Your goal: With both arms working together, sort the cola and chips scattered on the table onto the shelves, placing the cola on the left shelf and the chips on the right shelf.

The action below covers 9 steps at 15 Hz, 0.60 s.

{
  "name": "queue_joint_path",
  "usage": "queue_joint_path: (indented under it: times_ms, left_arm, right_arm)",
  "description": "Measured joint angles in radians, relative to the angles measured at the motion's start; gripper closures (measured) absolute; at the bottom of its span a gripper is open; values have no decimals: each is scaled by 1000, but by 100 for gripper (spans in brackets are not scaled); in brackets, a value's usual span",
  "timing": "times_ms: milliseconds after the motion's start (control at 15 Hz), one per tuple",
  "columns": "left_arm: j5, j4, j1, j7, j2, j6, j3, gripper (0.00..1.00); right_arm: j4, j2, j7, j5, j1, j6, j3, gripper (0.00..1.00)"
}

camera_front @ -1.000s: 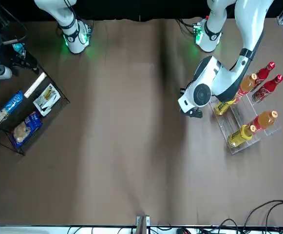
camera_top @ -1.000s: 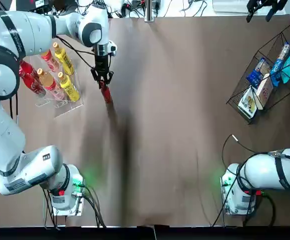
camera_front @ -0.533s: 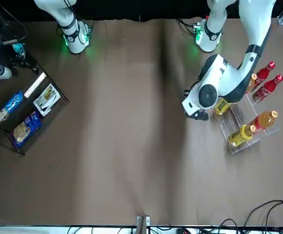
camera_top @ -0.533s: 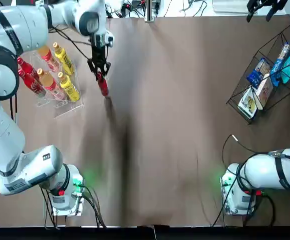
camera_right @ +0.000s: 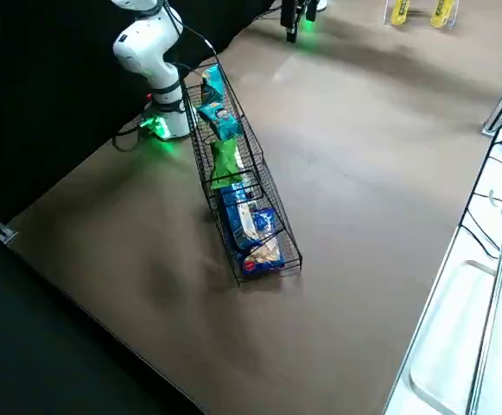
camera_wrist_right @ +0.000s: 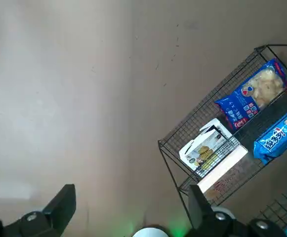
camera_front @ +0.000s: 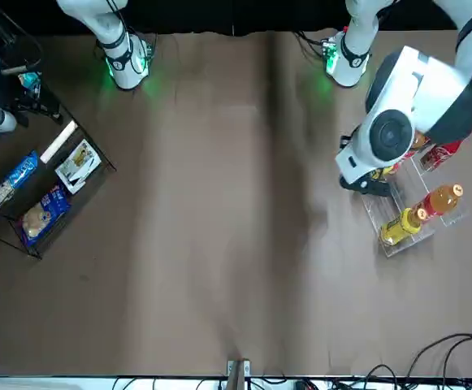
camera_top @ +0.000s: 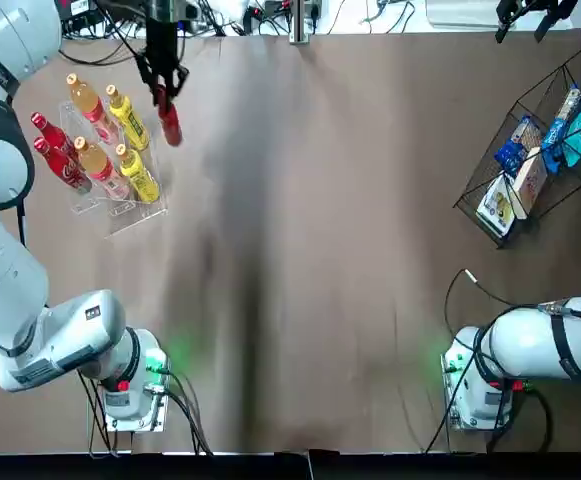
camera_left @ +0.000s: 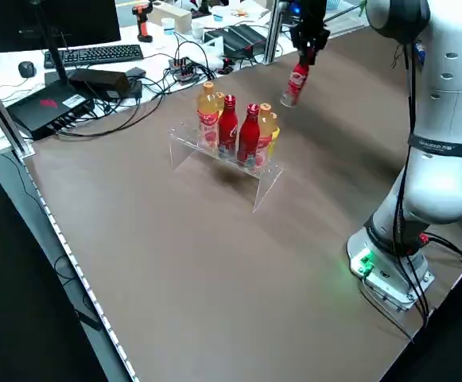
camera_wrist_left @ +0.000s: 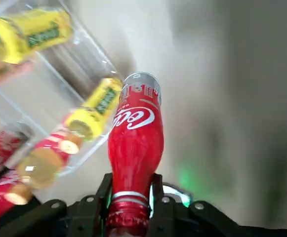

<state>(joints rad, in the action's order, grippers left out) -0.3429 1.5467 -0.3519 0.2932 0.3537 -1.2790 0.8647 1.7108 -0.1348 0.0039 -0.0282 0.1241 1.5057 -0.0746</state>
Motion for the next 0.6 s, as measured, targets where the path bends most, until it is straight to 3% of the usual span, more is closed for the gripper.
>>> queue_joint_path:
  times_ms: [333, 600]
  left_arm:
    - [-38, -55, -65, -233, -49, 78, 1, 65]
    - [-41, -61, -181, -516, -112, 94, 0, 65]
  right_arm:
    - [0, 0, 0, 0, 0, 0, 1, 0]
    - [-3, 0, 0, 0, 2, 1, 7, 0]
